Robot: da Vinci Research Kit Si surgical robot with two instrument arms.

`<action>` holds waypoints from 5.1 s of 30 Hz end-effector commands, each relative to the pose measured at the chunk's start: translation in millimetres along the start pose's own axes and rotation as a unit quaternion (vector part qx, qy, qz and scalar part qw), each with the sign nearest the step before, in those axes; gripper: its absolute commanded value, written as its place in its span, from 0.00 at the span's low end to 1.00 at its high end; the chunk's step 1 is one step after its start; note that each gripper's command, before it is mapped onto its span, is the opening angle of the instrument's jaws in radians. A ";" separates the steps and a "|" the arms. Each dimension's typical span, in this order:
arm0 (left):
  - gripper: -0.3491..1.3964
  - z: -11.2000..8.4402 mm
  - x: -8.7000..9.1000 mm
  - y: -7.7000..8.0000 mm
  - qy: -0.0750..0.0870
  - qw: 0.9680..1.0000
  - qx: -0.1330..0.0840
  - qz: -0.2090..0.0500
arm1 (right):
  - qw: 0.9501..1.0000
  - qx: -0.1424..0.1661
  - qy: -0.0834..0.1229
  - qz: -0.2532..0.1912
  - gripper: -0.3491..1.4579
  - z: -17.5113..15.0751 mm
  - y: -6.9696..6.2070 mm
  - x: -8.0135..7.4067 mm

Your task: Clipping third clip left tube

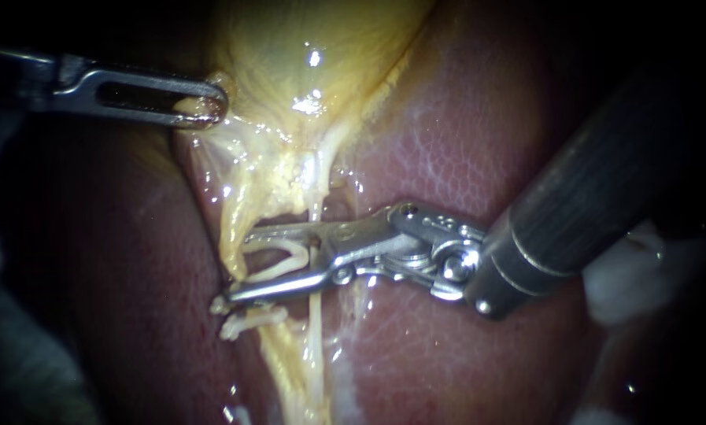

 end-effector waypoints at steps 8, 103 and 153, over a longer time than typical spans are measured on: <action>0.00 -0.1 0.0 0.1 0.000 1.000 0.000 0.000 | 1.000 0.000 0.000 0.000 0.47 -0.2 -0.1 0.1; 0.00 -0.1 -0.1 0.1 0.000 1.000 0.000 0.000 | 0.989 0.073 0.079 0.100 0.47 0.1 1.9 1.3; 0.00 0.0 -0.1 0.1 0.001 1.000 0.000 0.000 | 0.988 0.068 0.090 0.105 0.00 -2.7 -0.9 4.1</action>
